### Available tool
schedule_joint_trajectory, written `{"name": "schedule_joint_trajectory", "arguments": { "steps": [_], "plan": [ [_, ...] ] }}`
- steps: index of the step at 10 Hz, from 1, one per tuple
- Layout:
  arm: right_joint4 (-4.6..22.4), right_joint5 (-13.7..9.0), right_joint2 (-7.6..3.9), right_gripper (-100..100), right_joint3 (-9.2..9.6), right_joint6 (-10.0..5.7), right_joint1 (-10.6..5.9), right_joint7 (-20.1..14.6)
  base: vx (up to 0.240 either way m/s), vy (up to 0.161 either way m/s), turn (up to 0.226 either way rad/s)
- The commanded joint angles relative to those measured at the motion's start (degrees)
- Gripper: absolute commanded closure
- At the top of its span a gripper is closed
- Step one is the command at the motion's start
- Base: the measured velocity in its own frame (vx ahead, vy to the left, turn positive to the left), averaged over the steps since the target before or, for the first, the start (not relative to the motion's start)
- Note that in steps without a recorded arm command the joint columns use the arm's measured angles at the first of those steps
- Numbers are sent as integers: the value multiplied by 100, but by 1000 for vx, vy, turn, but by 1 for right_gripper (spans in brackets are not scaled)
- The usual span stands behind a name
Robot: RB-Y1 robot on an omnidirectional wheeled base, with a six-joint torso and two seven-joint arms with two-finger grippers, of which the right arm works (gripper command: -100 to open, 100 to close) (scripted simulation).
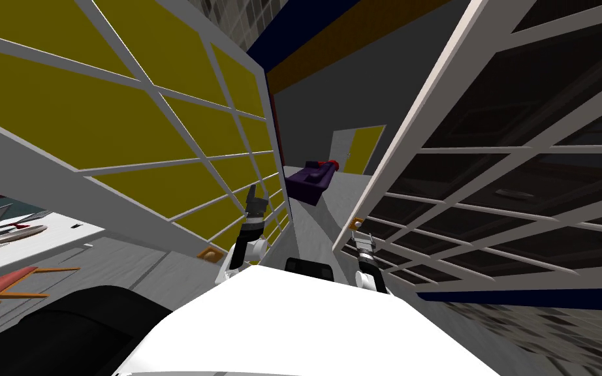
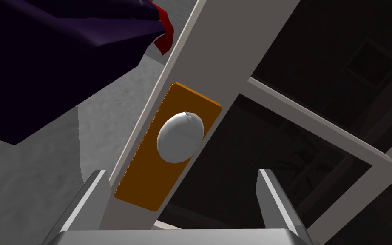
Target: Pull the door open
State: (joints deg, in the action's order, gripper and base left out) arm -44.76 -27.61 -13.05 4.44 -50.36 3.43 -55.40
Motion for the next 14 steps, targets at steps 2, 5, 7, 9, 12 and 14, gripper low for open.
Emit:
{"name": "schedule_joint_trajectory", "arguments": {
  "steps": [2, 5, 7, 9, 12, 14],
  "plan": [
    [-75, -234, 53, -100, 76, 69, -6, -434, -60, -21, 64],
    [-126, -428, 97, -100, 141, 119, -15, -882, -68, -12, 37],
    [-149, -514, 117, -100, 169, 141, -19, -1167, -45, -12, 23],
    [-170, -595, 136, -100, 196, 162, -23, -1363, -56, -16, 34],
    [-217, -774, 177, -100, 256, 208, -31, -1812, -54, -12, 31],
    [-240, -862, 197, -100, 285, 231, -36, -2035, -51, -14, 30]
  ]
}}
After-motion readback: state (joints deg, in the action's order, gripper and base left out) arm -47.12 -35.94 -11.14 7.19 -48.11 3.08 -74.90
